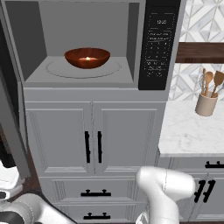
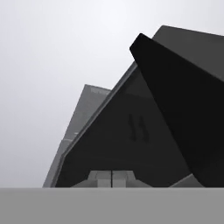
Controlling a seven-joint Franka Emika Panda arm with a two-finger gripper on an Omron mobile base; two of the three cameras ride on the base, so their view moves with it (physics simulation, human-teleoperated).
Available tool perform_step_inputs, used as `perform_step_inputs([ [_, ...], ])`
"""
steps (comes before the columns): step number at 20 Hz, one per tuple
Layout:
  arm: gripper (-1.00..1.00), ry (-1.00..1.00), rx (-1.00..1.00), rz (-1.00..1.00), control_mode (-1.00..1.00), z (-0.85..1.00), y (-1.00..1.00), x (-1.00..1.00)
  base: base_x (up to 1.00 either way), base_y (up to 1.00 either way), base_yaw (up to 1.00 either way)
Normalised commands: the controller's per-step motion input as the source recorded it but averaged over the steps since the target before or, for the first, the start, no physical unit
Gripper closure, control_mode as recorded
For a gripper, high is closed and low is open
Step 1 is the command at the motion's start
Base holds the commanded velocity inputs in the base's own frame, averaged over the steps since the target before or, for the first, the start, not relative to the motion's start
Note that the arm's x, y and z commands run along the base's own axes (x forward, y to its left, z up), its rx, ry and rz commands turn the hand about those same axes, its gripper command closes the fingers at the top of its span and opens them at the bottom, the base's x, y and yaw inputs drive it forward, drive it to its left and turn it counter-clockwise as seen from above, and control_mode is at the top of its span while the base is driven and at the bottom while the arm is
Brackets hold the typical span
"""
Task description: Open the microwave, place the bowl with waffle inside the microwave, then close the microwave door and turn it on.
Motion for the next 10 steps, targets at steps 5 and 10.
perform_step_inputs([
  [5,1.00,-0.05,0.40,0.04,-1.00,0.78,-0.73,-0.04,0.00,0.00,0.00],
  [10,1.00,0.01,0.45,0.04,-1.00,0.72,-0.99,0.00,0.00,0.00,0.00],
])
